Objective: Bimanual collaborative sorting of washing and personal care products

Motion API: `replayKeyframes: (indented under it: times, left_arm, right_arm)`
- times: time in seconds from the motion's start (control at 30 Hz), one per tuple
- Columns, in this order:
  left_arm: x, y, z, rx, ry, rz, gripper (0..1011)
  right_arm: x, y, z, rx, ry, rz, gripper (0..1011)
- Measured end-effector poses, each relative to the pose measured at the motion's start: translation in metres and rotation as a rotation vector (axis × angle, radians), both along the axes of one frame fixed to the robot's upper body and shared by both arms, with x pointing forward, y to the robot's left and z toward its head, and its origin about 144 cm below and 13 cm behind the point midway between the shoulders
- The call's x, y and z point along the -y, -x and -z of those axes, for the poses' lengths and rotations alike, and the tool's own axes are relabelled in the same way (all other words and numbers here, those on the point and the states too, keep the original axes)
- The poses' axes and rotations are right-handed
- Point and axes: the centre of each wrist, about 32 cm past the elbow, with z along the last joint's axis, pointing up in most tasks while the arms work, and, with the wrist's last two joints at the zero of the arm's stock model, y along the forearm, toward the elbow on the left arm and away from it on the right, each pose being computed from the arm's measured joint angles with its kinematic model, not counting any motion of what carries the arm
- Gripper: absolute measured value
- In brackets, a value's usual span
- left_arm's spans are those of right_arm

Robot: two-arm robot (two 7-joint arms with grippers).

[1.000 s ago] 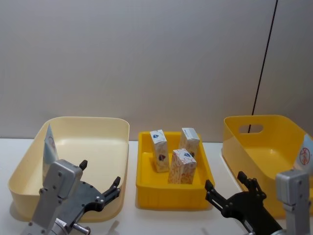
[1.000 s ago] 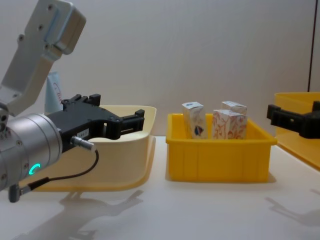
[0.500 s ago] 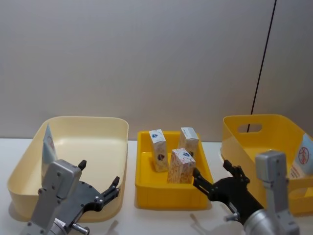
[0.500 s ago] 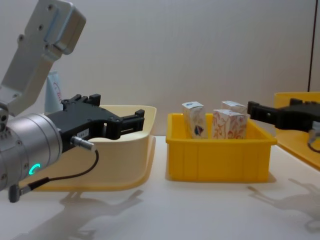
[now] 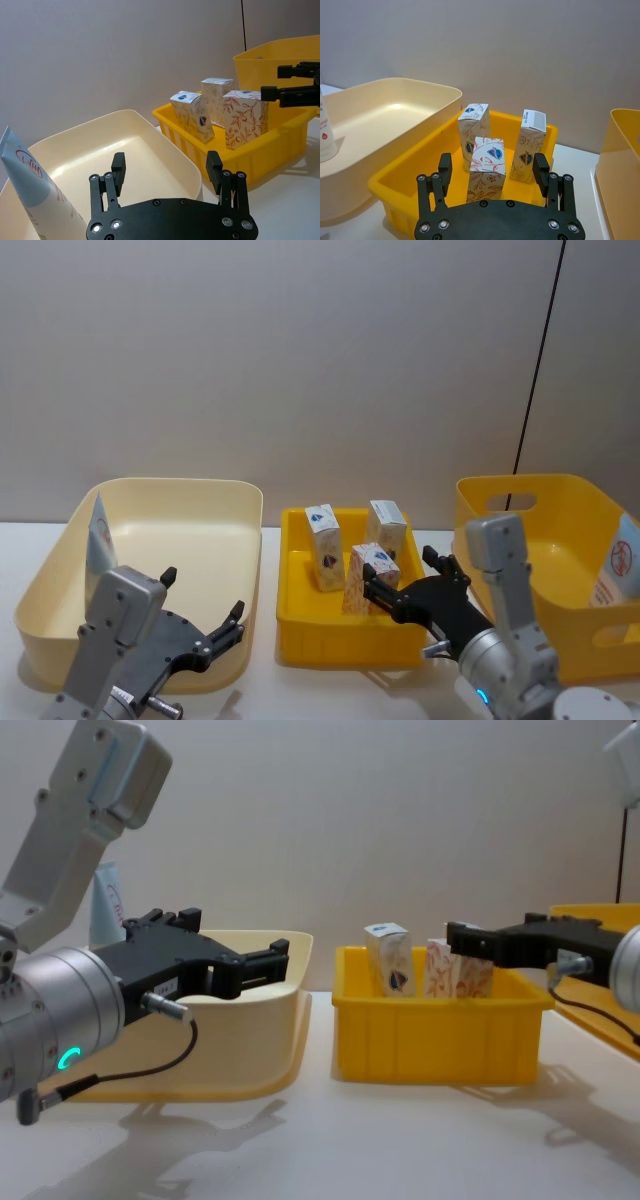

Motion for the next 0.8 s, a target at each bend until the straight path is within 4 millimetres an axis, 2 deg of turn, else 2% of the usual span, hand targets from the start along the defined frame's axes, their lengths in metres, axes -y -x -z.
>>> replayKeyframes:
  times: [0.43, 0.8]
  left_arm:
    - [0.000, 0.000, 0.000, 0.000, 0.000, 0.000, 1003]
    - [0.000, 0.000, 0.000, 0.000, 0.000, 0.000, 1003]
  right_arm:
    - [-0.017, -0.026, 0.003, -0.053, 0.036, 0.011, 1001]
    - [-0.026, -0.039, 0.007, -0.081, 0.046, 0.025, 979]
